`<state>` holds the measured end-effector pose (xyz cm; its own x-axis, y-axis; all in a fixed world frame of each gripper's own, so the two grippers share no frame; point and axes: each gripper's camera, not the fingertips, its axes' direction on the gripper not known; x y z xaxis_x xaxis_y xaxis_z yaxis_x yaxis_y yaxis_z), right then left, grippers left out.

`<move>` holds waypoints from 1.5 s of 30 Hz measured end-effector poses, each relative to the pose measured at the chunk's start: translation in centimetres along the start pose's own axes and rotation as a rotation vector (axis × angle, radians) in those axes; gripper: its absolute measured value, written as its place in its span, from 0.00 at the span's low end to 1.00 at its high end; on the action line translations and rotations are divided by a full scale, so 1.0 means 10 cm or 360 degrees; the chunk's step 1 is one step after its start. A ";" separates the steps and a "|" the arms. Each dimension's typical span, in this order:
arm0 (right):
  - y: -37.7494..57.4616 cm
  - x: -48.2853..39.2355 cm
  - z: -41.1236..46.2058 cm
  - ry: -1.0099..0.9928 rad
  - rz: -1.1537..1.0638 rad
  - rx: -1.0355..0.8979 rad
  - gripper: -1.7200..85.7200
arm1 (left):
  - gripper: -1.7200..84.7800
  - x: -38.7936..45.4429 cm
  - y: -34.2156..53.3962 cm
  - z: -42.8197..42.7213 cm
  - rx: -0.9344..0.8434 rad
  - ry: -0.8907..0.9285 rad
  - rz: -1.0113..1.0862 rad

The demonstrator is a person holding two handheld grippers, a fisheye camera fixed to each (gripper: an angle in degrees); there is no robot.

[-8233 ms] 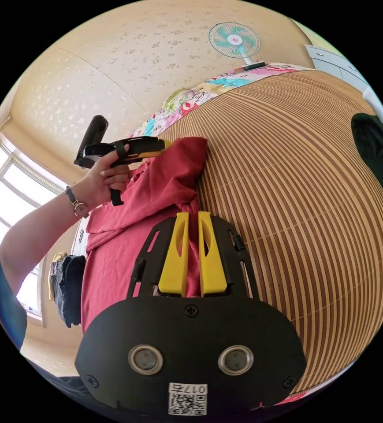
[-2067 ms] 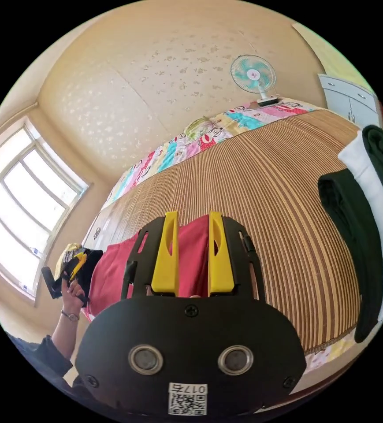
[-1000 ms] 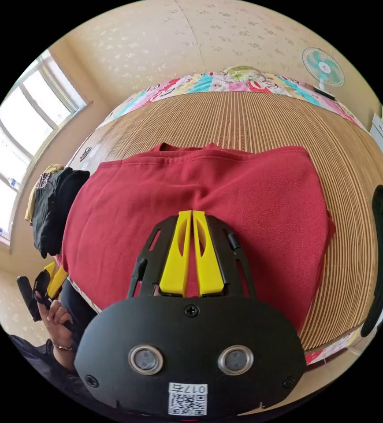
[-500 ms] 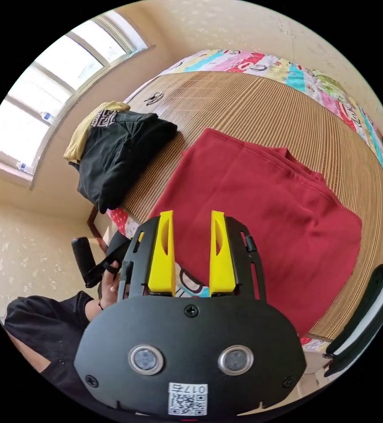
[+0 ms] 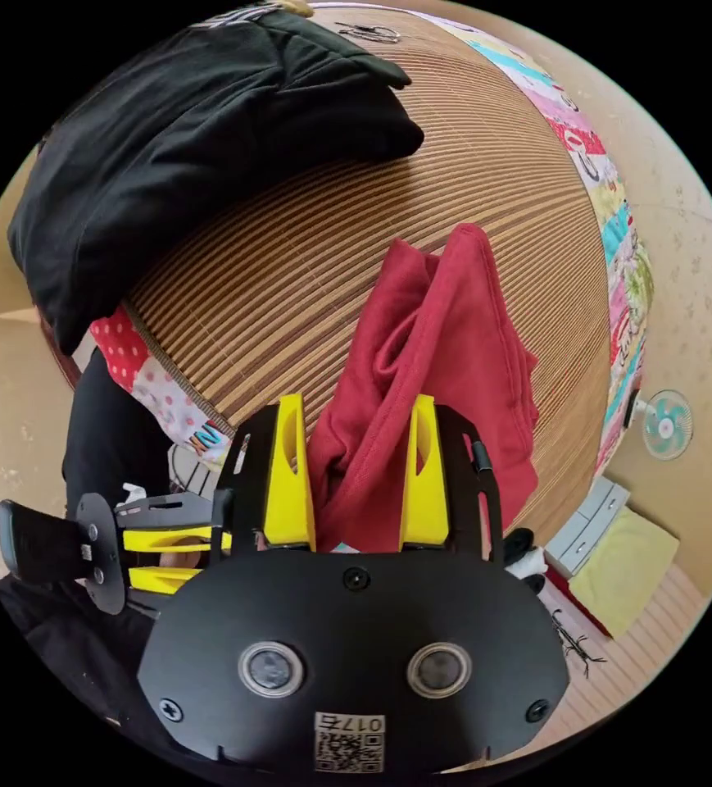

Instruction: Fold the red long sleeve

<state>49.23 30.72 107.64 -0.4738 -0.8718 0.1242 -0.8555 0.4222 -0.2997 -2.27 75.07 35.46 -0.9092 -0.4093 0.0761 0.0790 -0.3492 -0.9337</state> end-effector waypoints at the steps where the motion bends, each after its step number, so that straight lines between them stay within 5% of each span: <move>1: 0.05 0.02 0.00 0.0057 -0.0027 0.0003 0.16 | 0.09 0.02 0.02 -0.03 0.0023 0.0011 0.0028; 7: 0.80 1.16 -0.06 -0.0492 0.0156 0.0208 0.11 | 0.12 0.11 0.11 -0.17 0.0051 0.0211 0.0120; 14: 3.14 3.01 1.01 -0.1624 0.0524 0.1211 0.11 | 0.10 0.01 0.18 0.00 -0.0069 0.0310 0.0014; 20: 4.76 3.20 2.73 -0.1941 0.0958 0.1691 0.10 | 0.09 0.13 0.25 0.22 -0.0157 0.0311 0.0046; 26: 5.39 2.92 4.01 -0.2143 0.1433 0.1658 0.11 | 0.10 0.28 0.34 0.44 -0.0316 0.0358 0.0016; 34: 5.56 2.73 3.81 -0.1924 0.1384 0.1606 0.11 | 0.15 0.73 0.32 0.95 -0.0543 0.0309 0.0043; 41: 6.12 1.89 3.32 -0.1229 0.1737 0.1752 0.10 | 0.18 1.57 0.10 1.91 -0.0726 0.0198 0.0272; 45: 6.28 1.48 2.79 -0.0937 0.1800 0.2084 0.11 | 0.21 1.76 0.40 2.51 -0.1148 0.0054 0.0304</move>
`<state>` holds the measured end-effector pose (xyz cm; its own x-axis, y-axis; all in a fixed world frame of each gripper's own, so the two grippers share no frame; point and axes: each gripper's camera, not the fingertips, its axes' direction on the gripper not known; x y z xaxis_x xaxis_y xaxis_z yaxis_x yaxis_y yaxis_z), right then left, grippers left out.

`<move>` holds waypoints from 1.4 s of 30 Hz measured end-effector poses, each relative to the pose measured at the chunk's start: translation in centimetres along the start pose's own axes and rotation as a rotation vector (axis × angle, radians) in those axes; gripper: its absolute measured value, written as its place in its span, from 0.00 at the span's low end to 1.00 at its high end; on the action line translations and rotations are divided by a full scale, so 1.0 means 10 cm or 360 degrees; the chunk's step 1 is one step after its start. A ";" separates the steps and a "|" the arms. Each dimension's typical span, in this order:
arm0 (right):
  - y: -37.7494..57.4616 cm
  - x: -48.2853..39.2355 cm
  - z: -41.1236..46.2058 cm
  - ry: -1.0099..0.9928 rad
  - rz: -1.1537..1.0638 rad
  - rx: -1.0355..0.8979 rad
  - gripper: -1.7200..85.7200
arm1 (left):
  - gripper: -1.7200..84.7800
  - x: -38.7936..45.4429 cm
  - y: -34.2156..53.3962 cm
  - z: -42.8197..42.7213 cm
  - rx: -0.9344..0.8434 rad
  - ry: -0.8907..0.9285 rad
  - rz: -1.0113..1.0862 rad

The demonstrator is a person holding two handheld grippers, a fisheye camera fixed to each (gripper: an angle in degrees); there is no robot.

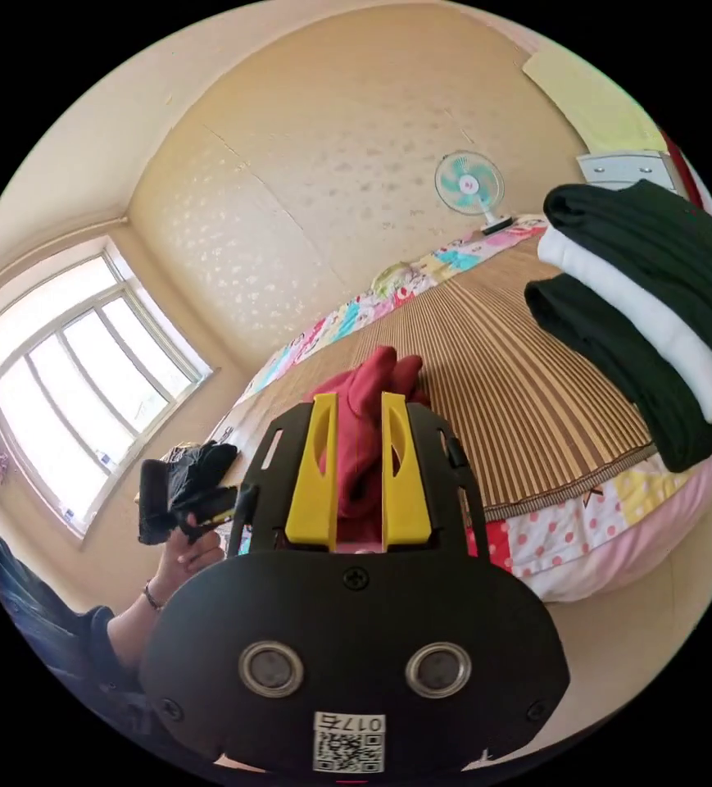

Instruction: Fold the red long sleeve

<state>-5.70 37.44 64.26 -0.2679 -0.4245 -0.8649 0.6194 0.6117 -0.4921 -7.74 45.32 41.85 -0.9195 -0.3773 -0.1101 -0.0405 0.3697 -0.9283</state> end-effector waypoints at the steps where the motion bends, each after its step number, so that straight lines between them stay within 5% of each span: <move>1: 0.01 -0.19 0.02 -0.0017 -0.0056 0.0019 0.12 | 0.22 0.07 0.02 0.00 0.0014 -0.0033 0.0034; 7: 0.65 -0.58 0.98 0.0344 -0.0412 -0.0561 0.09 | 0.23 0.54 0.27 -0.11 0.0111 -0.0329 0.0137; 10: 1.11 -0.68 0.80 0.0450 -0.0480 -0.0222 0.06 | 0.22 0.51 0.44 -0.40 0.0291 -0.0338 -0.0004; 14: 1.08 -0.85 0.85 0.0454 -0.0479 -0.0269 0.04 | 0.22 0.26 0.52 -0.71 0.0409 -0.0280 -0.0283; 20: 1.33 -0.97 0.83 0.0377 -0.0496 -0.0171 0.04 | 0.20 0.28 0.33 -0.40 0.0041 -0.0474 -0.0255; 29: 1.49 -1.13 0.85 0.0294 -0.0514 -0.0155 0.04 | 0.15 0.57 0.17 -0.11 -0.0133 -0.0692 -0.0131; 42: 1.57 -1.39 0.98 0.0295 -0.0492 -0.0152 0.04 | 0.07 0.58 0.08 -0.04 -0.0088 -0.0704 -0.0112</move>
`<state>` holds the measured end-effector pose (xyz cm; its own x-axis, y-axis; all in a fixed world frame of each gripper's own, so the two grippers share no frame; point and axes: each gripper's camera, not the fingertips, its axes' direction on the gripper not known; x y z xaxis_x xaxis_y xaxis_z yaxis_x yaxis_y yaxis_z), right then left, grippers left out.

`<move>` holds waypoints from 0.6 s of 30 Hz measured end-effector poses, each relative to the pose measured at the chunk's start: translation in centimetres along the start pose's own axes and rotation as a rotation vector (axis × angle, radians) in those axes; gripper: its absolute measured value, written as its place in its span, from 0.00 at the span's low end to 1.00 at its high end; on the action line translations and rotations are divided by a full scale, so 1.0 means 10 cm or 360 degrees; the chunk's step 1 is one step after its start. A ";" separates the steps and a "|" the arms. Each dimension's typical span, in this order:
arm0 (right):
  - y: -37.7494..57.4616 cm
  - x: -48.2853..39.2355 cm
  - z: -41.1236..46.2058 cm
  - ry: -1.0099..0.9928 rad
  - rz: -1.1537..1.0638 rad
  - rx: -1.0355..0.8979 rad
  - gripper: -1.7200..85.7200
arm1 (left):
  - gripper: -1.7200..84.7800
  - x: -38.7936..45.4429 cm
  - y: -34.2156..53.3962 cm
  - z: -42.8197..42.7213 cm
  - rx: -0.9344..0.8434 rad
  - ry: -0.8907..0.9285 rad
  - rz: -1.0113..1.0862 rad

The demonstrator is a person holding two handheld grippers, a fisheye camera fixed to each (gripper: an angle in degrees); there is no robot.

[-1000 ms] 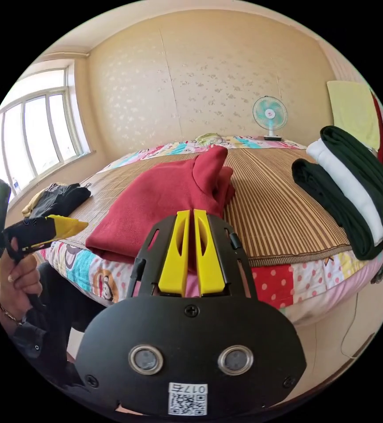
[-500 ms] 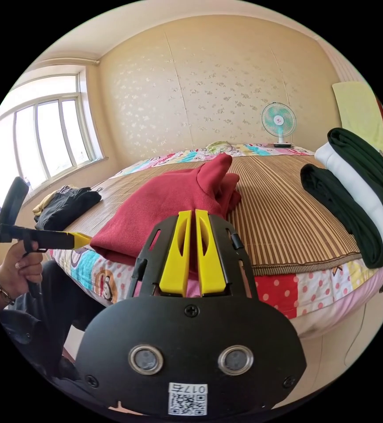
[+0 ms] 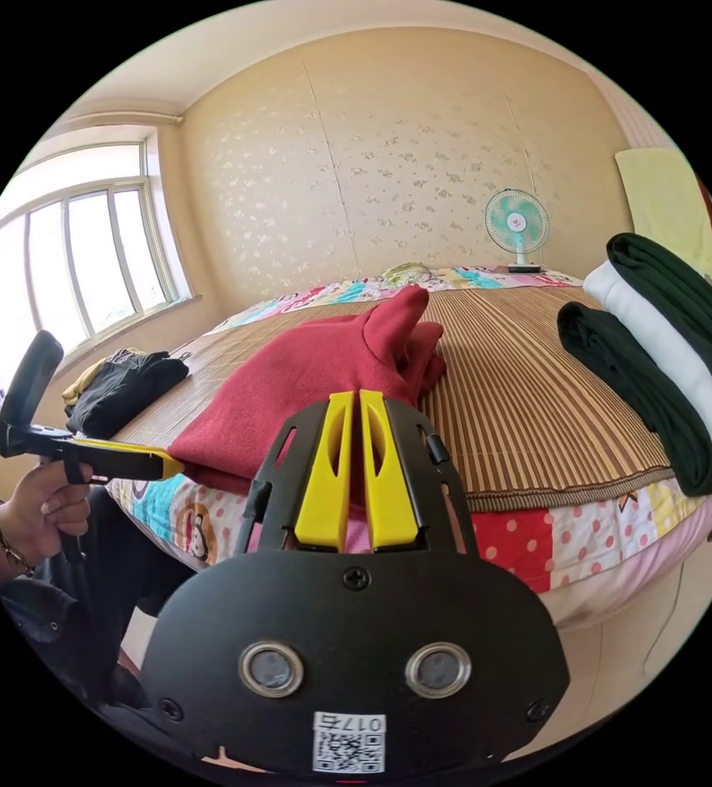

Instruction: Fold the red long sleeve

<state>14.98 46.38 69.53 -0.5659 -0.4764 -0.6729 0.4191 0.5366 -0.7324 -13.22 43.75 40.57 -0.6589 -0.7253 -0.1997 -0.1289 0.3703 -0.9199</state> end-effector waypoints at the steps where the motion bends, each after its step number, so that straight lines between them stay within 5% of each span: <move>1: -0.01 -0.04 0.01 0.0008 -0.0008 -0.0006 0.04 | 0.07 -0.01 0.00 0.00 -0.0001 -0.0003 0.0013; 11: -0.13 -0.59 0.25 0.0428 -0.0236 -0.0107 0.04 | 0.04 -0.41 -0.07 -0.01 -0.0050 0.0074 -0.0041; 16: -0.20 -0.51 0.27 0.0334 -0.0170 -0.0075 0.04 | 0.14 -0.59 -0.02 -0.10 0.0007 0.0189 -0.0075; 18: -0.24 -0.46 0.27 0.0290 -0.0136 -0.0071 0.04 | 0.20 -0.87 -0.02 -0.15 0.0100 0.0441 -0.0193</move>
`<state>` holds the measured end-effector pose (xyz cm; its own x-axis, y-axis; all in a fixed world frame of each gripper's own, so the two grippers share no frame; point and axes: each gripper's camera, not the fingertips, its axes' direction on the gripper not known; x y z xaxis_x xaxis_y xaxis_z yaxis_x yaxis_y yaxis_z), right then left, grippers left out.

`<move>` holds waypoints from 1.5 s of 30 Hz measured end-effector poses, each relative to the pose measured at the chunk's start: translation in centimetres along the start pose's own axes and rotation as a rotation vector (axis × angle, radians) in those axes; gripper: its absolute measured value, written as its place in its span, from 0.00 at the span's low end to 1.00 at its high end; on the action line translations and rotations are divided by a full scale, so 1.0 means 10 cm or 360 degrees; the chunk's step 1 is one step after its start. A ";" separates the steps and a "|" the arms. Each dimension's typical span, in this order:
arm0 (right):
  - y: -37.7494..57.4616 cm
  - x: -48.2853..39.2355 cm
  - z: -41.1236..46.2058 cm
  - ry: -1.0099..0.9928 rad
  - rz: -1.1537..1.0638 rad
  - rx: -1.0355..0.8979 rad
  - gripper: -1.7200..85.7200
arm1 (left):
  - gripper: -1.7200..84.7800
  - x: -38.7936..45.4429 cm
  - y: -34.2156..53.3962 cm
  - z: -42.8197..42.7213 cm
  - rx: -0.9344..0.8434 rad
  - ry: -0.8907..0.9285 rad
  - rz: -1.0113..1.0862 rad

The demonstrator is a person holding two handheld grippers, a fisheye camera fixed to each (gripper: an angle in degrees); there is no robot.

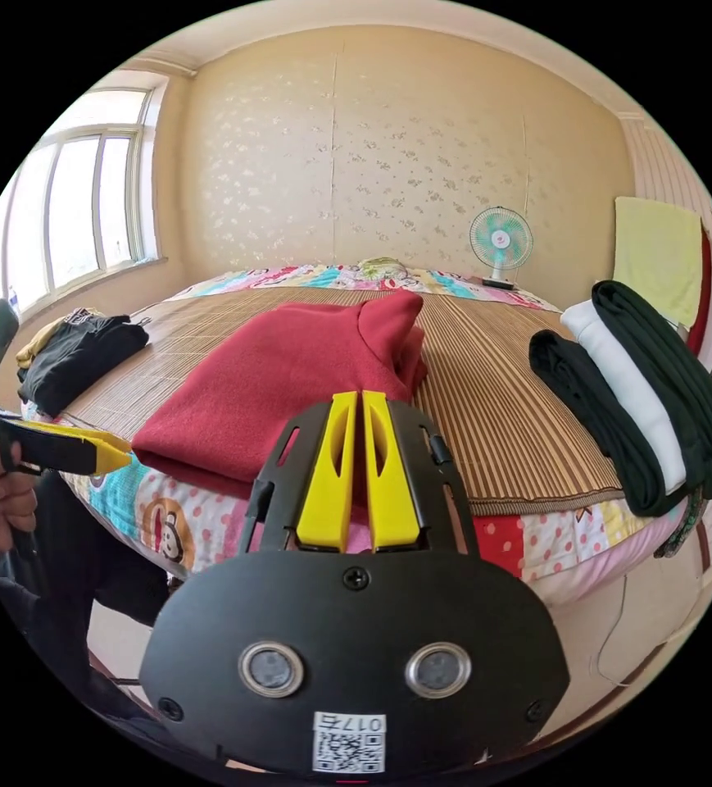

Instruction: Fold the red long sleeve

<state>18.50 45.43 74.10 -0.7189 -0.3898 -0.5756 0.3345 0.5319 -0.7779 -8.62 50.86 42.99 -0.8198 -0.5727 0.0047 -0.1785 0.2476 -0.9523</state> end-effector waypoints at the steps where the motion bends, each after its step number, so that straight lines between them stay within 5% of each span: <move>1: -0.02 0.02 0.01 -0.0011 0.0005 0.0001 0.04 | 0.21 -0.07 -0.02 -0.03 0.0031 0.0054 -0.0043; 4: -0.07 0.06 0.06 0.0005 0.0025 -0.0011 0.04 | 0.21 -0.31 -0.20 -0.12 0.0090 0.0158 -0.0200; 10: -0.22 0.15 0.17 0.0037 0.0040 -0.0061 0.03 | 0.21 -0.40 -0.66 0.32 -0.0303 0.0072 -0.0282; 19: -0.35 0.73 0.16 -0.0178 0.0206 -0.0128 0.06 | 0.14 -0.65 -0.65 0.38 -0.0274 0.0165 -0.0410; 25: -0.54 1.23 -0.10 -0.0054 0.0460 -0.0315 0.18 | 0.11 -0.61 -0.55 0.40 -0.0273 0.0259 -0.0420; 34: 0.31 2.32 0.03 -0.1072 0.1322 -0.0561 0.29 | 0.10 -0.53 -0.20 0.37 -0.0251 0.0545 -0.0554; 45: 0.75 2.60 0.53 -0.1863 0.1715 -0.0337 0.28 | 0.10 0.05 0.31 0.13 -0.0454 0.0700 -0.0448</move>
<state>5.58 35.32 51.98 0.6575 -0.0629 -0.7508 0.1943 0.9770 0.0883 -8.86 50.36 39.67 -0.8573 -0.2842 0.4294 -0.5111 0.3681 -0.7768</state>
